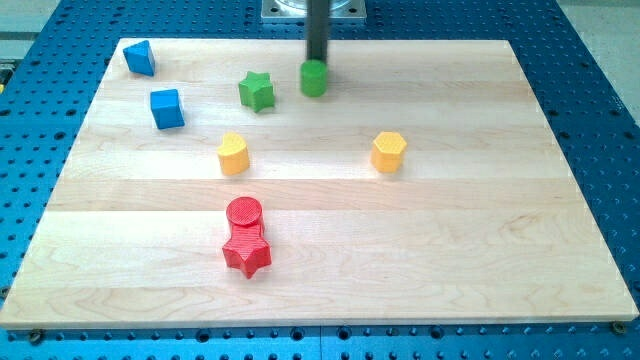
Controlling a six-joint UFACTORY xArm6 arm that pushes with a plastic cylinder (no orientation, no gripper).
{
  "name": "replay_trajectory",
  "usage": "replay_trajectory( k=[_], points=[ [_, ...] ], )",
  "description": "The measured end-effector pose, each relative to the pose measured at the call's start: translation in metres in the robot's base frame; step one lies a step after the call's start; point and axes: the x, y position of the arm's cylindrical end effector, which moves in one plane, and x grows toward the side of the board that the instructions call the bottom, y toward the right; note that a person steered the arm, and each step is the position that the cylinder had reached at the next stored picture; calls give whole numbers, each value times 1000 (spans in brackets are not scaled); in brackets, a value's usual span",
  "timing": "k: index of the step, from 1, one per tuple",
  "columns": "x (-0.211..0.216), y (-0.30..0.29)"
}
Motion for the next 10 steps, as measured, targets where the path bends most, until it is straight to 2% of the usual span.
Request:
replay_trajectory(
  k=[1, 2, 3, 4, 5, 6, 7, 8, 9, 10],
  points=[
    [50, 15],
    [35, 18],
    [72, 18],
    [90, 10],
    [31, 29],
    [-3, -28],
    [25, -61],
    [65, -33],
    [31, -59],
    [61, -110]
  ],
)
